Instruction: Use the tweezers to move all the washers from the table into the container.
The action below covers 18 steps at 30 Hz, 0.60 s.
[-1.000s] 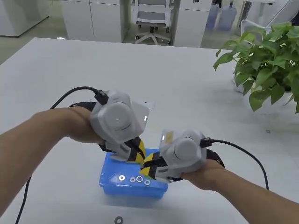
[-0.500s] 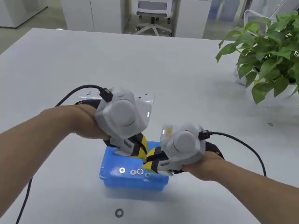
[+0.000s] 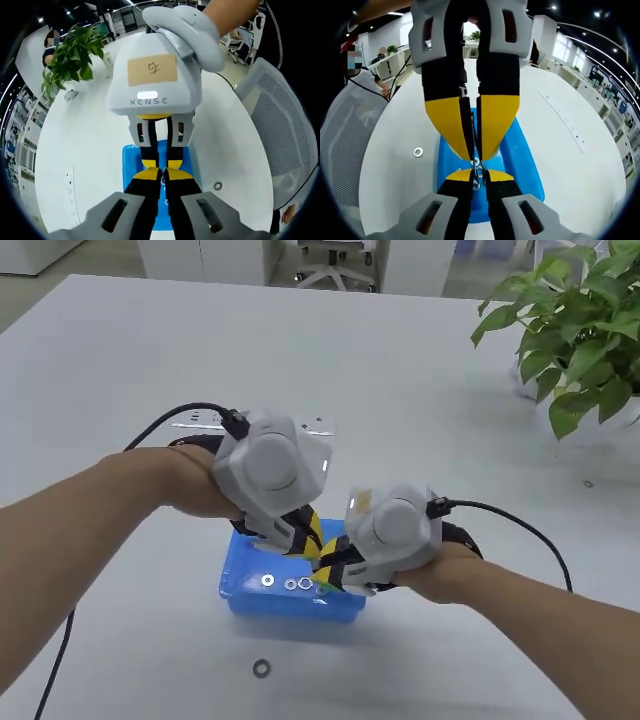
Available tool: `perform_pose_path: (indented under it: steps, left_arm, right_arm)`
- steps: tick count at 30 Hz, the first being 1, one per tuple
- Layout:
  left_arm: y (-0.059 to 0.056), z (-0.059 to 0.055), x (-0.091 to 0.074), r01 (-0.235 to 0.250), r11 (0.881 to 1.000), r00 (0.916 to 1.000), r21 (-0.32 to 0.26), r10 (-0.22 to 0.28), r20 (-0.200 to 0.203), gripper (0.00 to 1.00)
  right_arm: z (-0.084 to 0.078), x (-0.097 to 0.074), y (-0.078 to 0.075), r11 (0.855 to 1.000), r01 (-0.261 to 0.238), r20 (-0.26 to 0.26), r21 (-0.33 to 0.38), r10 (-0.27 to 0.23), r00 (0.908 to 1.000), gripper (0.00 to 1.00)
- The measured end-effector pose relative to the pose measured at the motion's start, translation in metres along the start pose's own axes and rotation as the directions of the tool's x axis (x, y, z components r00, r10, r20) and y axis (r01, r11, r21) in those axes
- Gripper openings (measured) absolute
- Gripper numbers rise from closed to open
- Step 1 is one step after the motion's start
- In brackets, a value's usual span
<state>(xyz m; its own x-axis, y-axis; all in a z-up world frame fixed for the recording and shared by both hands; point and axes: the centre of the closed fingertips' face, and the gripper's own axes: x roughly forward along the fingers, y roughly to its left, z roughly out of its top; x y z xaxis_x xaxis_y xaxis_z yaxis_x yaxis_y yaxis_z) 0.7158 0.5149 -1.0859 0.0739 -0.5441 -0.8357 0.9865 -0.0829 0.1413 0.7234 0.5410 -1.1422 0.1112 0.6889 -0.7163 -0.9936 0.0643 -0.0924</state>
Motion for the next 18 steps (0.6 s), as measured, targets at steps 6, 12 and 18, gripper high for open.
perform_pose_path:
  steps: [6, 12, 18]
  left_arm:
    - [-0.001, 0.004, -0.005, -0.005, 1.000, 1.0000, 0.005, 0.005, 0.002, 0.07]
    - [-0.004, 0.008, -0.010, -0.006, 1.000, 1.0000, 0.009, 0.006, 0.001, 0.07]
    - [-0.008, 0.012, -0.016, -0.003, 1.000, 1.0000, 0.012, 0.003, 0.000, 0.07]
  right_arm:
    - [0.003, -0.005, -0.001, 1.000, 0.010, 0.005, -0.004, -0.010, 0.9999, 0.11]
    - [0.007, -0.009, 0.002, 1.000, 0.015, 0.014, -0.011, -0.015, 0.9998, 0.11]
    - [0.014, -0.015, 0.007, 1.000, 0.020, 0.025, -0.020, -0.019, 0.9995, 0.11]
